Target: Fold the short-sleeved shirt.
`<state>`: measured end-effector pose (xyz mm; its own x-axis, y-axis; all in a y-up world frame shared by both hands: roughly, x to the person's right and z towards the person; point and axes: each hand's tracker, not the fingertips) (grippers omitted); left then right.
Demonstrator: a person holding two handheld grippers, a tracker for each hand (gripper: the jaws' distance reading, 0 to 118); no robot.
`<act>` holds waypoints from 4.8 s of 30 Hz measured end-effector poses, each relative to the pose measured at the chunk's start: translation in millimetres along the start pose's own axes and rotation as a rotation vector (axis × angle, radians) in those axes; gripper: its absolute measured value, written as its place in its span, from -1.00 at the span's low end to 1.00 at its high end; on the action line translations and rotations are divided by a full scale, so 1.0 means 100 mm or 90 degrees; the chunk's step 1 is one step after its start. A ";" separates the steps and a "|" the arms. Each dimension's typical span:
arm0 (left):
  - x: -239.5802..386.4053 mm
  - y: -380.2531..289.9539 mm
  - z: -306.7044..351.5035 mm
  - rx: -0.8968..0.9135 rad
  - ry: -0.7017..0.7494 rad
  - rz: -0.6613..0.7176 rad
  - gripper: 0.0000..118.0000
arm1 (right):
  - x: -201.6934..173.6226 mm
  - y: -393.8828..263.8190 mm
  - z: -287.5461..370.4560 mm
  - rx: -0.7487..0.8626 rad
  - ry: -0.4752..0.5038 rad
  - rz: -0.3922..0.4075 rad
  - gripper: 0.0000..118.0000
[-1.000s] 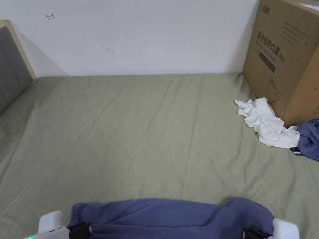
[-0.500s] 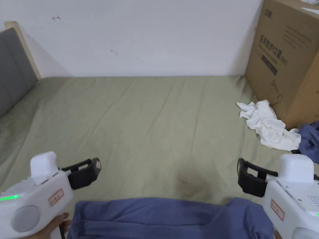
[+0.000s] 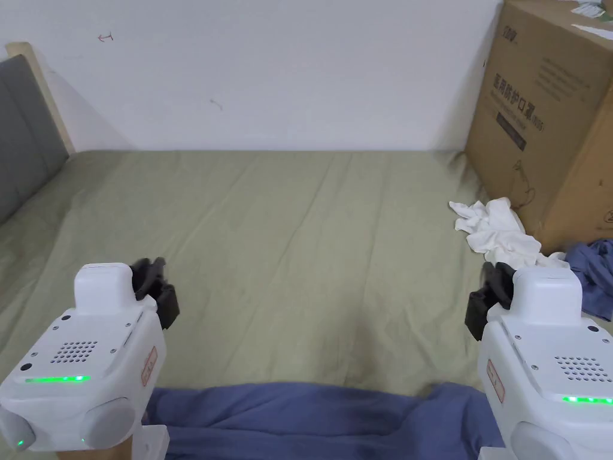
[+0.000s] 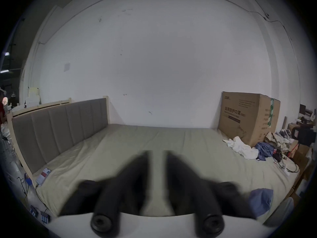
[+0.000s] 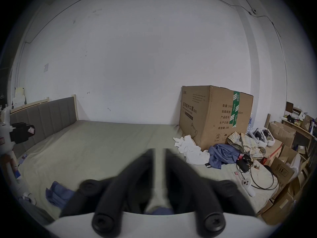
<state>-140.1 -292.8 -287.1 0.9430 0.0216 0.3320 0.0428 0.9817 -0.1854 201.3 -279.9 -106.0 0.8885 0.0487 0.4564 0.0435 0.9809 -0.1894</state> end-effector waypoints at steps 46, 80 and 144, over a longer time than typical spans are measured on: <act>-1.55 -1.98 -1.05 -0.599 -0.172 0.349 0.82 | -0.19 -0.40 -0.37 -0.135 0.034 -0.007 -0.96; -2.03 -1.10 -0.71 -0.519 -0.060 0.205 -0.77 | 0.15 -0.37 -0.31 -0.123 0.016 -0.055 -0.96; 0.62 -1.73 -0.60 -0.497 -0.160 -0.020 -0.85 | 0.43 -0.32 -0.08 -0.116 0.034 -0.069 -0.96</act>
<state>-69.1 -472.3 -290.2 0.8394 0.1283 0.5281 0.3730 0.5708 -0.7315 242.1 -310.5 -87.6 0.8965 -0.0698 0.4375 0.2179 0.9293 -0.2981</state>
